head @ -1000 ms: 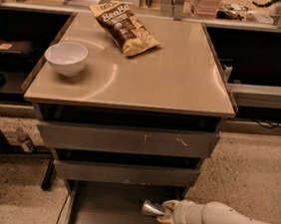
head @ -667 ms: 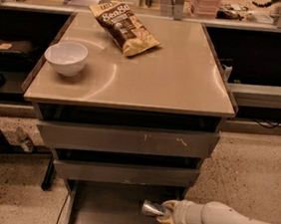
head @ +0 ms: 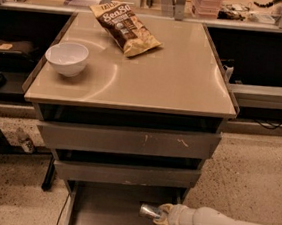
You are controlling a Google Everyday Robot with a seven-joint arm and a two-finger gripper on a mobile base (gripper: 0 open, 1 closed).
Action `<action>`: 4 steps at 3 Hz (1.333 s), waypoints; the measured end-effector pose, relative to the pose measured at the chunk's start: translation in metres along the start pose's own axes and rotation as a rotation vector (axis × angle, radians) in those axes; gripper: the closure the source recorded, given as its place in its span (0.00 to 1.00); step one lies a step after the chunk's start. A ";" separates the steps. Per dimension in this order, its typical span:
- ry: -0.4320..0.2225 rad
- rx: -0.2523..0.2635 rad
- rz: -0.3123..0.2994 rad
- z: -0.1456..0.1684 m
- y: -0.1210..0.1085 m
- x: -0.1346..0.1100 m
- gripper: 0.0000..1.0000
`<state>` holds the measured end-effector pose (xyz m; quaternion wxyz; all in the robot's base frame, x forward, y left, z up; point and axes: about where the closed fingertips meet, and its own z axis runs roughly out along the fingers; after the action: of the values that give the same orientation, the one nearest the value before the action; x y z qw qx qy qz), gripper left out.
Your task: Place redbull can into bottom drawer
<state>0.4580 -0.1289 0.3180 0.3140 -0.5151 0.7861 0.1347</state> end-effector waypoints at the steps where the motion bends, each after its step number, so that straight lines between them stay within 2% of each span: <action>1: -0.007 0.000 0.000 0.045 0.008 0.026 1.00; 3: -0.058 -0.027 -0.016 0.124 0.022 0.055 1.00; 4: -0.059 -0.034 -0.013 0.156 0.019 0.068 1.00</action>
Offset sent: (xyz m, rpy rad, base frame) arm 0.0060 0.0302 -0.1465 0.0434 -0.0264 0.0260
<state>0.4782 -0.0866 0.1531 0.3290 -0.5212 0.7708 0.1613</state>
